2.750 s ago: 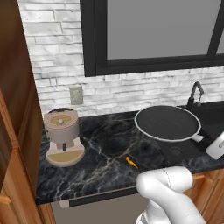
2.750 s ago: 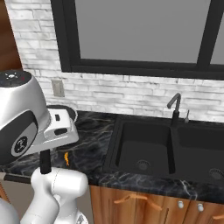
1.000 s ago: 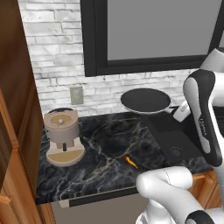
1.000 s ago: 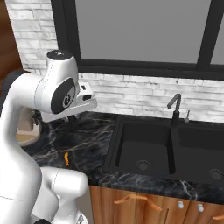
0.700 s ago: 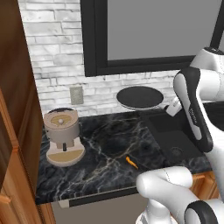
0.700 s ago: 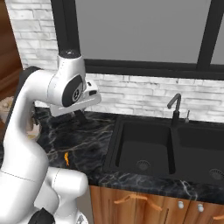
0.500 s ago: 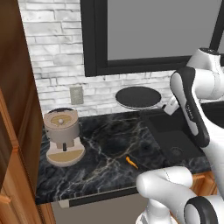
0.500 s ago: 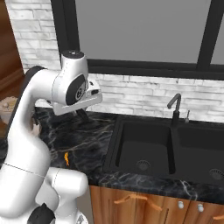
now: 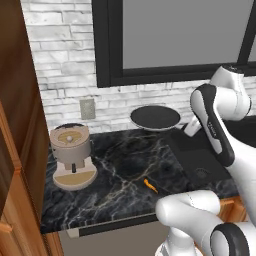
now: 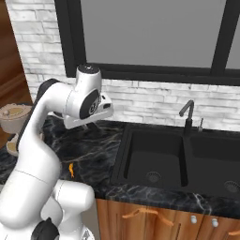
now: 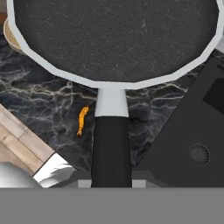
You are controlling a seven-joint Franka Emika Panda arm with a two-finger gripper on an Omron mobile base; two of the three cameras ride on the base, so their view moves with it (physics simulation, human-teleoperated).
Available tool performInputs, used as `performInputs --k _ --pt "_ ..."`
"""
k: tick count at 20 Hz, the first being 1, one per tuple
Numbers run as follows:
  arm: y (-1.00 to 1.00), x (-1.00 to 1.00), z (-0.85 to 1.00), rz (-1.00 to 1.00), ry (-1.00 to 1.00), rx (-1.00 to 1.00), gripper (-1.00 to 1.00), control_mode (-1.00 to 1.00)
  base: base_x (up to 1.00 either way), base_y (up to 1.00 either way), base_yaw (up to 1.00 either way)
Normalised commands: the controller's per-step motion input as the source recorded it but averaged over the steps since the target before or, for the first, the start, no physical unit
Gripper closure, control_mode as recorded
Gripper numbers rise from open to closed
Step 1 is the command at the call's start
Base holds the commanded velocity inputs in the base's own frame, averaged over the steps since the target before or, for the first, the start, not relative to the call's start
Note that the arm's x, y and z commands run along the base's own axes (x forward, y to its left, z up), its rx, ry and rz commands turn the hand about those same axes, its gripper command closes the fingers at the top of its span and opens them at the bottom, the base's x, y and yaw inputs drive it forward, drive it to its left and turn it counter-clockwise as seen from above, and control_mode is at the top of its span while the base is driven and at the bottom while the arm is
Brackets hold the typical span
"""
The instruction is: Retrieve the pan from the cabinet, then place the raw meat into the pan to avoid contamination.
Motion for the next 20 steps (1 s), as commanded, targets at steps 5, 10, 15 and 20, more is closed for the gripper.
performInputs --k 5,10,15,20 --pt "0.00 0.46 -0.57 0.04 0.00 0.00 1.00 -1.00 0.00 0.00 0.00" --pt "-0.01 0.43 -0.64 0.03 0.00 -0.01 1.00 -1.00 0.00 0.00 0.00" --pt "0.00 0.29 -0.74 0.02 0.00 -0.04 1.00 -1.00 0.00 0.00 0.00" --pt "0.00 0.18 -0.70 0.03 0.00 -0.06 1.00 -1.00 0.00 0.00 0.00"
